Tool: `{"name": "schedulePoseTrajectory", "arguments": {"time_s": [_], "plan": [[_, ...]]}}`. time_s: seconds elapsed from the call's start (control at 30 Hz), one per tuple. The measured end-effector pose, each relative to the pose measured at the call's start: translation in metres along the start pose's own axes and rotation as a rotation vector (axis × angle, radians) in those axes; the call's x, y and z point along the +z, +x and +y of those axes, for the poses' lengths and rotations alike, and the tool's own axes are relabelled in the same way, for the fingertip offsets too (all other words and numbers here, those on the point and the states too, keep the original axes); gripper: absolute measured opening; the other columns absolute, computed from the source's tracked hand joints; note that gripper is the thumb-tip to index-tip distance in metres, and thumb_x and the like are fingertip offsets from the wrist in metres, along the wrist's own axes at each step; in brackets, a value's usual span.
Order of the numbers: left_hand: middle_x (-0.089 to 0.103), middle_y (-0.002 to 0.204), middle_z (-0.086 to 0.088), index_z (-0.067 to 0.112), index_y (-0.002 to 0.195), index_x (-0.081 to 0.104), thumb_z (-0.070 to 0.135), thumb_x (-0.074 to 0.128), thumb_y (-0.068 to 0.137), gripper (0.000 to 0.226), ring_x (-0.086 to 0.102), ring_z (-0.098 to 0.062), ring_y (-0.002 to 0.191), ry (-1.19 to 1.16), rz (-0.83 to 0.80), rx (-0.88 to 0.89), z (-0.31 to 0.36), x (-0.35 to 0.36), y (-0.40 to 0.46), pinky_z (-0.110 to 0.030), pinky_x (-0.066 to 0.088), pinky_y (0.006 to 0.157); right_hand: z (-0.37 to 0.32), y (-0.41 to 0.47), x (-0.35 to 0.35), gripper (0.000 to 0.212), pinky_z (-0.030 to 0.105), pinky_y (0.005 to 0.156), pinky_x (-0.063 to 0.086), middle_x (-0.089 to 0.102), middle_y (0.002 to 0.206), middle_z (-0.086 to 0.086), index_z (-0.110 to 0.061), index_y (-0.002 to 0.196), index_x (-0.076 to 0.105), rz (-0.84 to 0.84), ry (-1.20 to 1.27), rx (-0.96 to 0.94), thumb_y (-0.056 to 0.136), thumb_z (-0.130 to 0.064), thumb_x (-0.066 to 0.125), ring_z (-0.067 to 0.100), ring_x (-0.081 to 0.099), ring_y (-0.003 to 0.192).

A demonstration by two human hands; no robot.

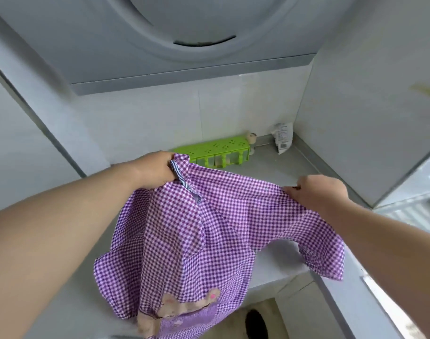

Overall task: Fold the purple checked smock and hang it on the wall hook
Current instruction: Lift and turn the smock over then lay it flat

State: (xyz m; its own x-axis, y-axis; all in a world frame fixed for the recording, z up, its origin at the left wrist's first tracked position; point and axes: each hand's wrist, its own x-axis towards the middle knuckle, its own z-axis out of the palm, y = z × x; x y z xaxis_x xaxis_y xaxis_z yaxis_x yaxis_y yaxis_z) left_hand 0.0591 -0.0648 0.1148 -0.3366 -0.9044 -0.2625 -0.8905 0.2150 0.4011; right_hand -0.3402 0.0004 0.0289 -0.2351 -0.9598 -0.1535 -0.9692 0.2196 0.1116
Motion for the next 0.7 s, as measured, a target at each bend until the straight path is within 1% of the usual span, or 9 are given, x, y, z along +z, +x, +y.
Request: {"name": "schedulePoseTrajectory", "arguments": {"time_s": [0.1, 0.17, 0.27, 0.37, 0.43, 0.5, 0.6, 0.63, 0.7], "plan": [[0.075, 0.096, 0.006, 0.03, 0.094, 0.071, 0.046, 0.068, 0.096, 0.016, 0.07, -0.016, 0.092, 0.005, -0.028, -0.009, 0.005, 0.009, 0.029, -0.04, 0.058, 0.093, 0.013, 0.023, -0.004, 0.07, 0.03, 0.057, 0.047, 0.065, 0.074, -0.007, -0.026, 0.081, 0.065, 0.006, -0.105, -0.01, 0.092, -0.085, 0.029, 0.016, 0.062, 0.069], [0.076, 0.093, 0.006, 0.029, 0.09, 0.07, 0.047, 0.066, 0.098, 0.02, 0.071, -0.017, 0.09, 0.009, -0.061, -0.006, 0.012, 0.016, 0.054, -0.04, 0.059, 0.09, 0.023, 0.048, -0.002, 0.068, 0.031, 0.059, 0.05, 0.065, 0.074, -0.006, -0.026, 0.079, 0.062, -0.004, -0.151, -0.006, 0.094, -0.083, 0.028, 0.017, 0.062, 0.069], [0.074, 0.088, 0.003, 0.024, 0.087, 0.068, 0.046, 0.058, 0.103, 0.029, 0.068, -0.016, 0.082, 0.045, -0.104, 0.003, 0.026, 0.03, 0.089, -0.034, 0.058, 0.077, 0.033, 0.09, 0.007, 0.063, 0.031, 0.06, 0.051, 0.064, 0.074, -0.005, -0.025, 0.074, 0.057, -0.026, -0.165, 0.019, 0.097, -0.078, 0.031, 0.018, 0.061, 0.067], [0.07, 0.087, 0.005, 0.022, 0.086, 0.065, 0.041, 0.056, 0.107, 0.03, 0.064, -0.014, 0.079, 0.047, -0.142, -0.005, 0.037, 0.046, 0.122, -0.026, 0.045, 0.063, 0.042, 0.131, 0.012, 0.054, 0.032, 0.067, 0.053, 0.067, 0.085, -0.003, -0.024, 0.095, 0.066, -0.04, -0.158, 0.056, 0.1, -0.068, 0.037, 0.022, 0.067, 0.081], [0.069, 0.088, 0.002, 0.022, 0.084, 0.062, 0.039, 0.055, 0.107, 0.029, 0.064, -0.017, 0.083, 0.029, -0.143, -0.016, 0.039, 0.055, 0.138, -0.027, 0.044, 0.064, 0.044, 0.147, 0.015, 0.038, 0.035, 0.082, 0.05, 0.07, 0.097, -0.002, -0.024, 0.11, 0.07, -0.039, -0.225, 0.081, 0.104, -0.045, 0.04, 0.025, 0.068, 0.095], [0.069, 0.088, -0.003, 0.018, 0.084, 0.061, 0.038, 0.053, 0.107, 0.032, 0.064, -0.02, 0.083, 0.005, -0.139, -0.043, 0.041, 0.064, 0.158, -0.03, 0.047, 0.067, 0.042, 0.163, 0.022, 0.033, 0.038, 0.09, 0.043, 0.067, 0.107, 0.002, -0.023, 0.119, 0.068, 0.051, -0.301, 0.062, 0.1, -0.03, 0.042, 0.026, 0.062, 0.107], [0.068, 0.086, -0.003, 0.017, 0.083, 0.062, 0.038, 0.053, 0.107, 0.033, 0.064, -0.02, 0.081, -0.009, -0.136, -0.083, 0.038, 0.081, 0.18, -0.033, 0.05, 0.071, 0.014, 0.16, 0.044, 0.031, 0.043, 0.098, 0.041, 0.057, 0.124, 0.005, -0.022, 0.126, 0.057, 0.214, -0.093, -0.226, 0.1, -0.033, 0.045, 0.029, 0.054, 0.117], [0.068, 0.087, -0.002, 0.017, 0.084, 0.063, 0.038, 0.053, 0.106, 0.032, 0.065, -0.02, 0.081, -0.014, -0.136, -0.096, 0.035, 0.087, 0.187, -0.034, 0.053, 0.074, -0.002, 0.154, 0.054, 0.03, 0.043, 0.1, 0.042, 0.056, 0.126, 0.003, -0.023, 0.128, 0.056, 0.184, 0.001, -0.373, 0.102, -0.033, 0.046, 0.028, 0.055, 0.119], [0.071, 0.088, -0.003, 0.017, 0.086, 0.066, 0.038, 0.056, 0.105, 0.03, 0.068, -0.022, 0.084, -0.03, -0.142, -0.124, 0.029, 0.099, 0.197, -0.039, 0.058, 0.081, -0.039, 0.135, 0.08, 0.038, 0.044, 0.107, 0.045, 0.053, 0.139, 0.0, -0.026, 0.141, 0.05, 0.005, 0.095, -0.614, 0.103, -0.028, 0.048, 0.027, 0.054, 0.127]]}}
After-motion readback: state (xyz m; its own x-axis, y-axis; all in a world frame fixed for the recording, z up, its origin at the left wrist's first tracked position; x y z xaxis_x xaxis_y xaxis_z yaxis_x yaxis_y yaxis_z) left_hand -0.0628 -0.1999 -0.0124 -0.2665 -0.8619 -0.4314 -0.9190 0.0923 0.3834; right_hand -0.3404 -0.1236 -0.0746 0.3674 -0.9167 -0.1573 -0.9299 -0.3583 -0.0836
